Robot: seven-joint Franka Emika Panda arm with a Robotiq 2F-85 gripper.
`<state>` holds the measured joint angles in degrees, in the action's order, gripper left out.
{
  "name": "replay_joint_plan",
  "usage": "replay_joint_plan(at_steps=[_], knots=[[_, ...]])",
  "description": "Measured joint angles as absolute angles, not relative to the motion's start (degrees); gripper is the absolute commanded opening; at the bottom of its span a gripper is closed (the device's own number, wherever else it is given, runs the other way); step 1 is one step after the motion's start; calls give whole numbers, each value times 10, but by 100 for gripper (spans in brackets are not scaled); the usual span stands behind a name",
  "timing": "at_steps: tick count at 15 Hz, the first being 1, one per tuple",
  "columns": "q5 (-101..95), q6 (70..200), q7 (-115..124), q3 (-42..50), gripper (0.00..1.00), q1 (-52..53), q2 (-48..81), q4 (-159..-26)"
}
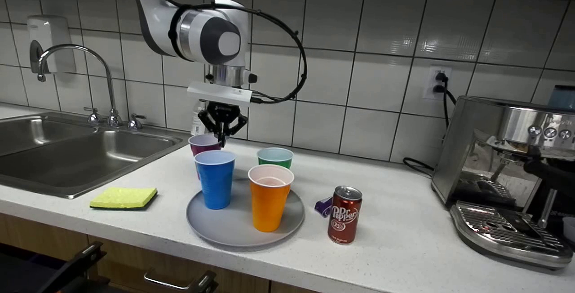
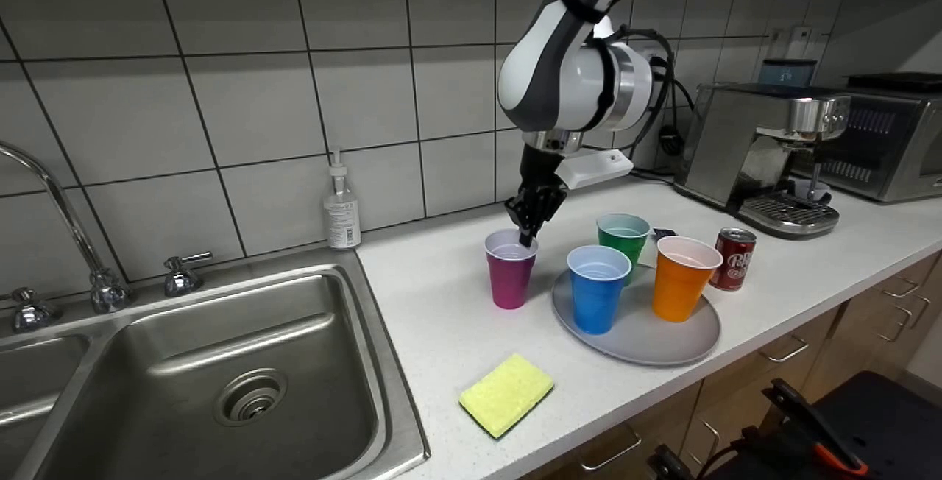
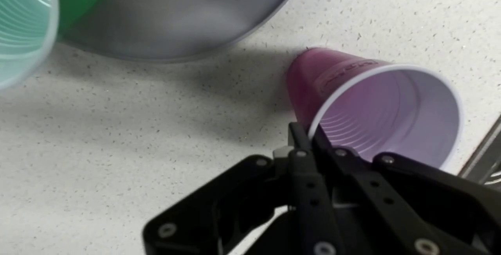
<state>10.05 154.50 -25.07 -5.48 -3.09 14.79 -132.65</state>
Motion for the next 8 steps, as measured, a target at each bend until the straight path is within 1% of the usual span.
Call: replay_joint_plan(at_steps=[8], knots=[[171, 1547, -264, -66, 1, -41, 116, -1341]])
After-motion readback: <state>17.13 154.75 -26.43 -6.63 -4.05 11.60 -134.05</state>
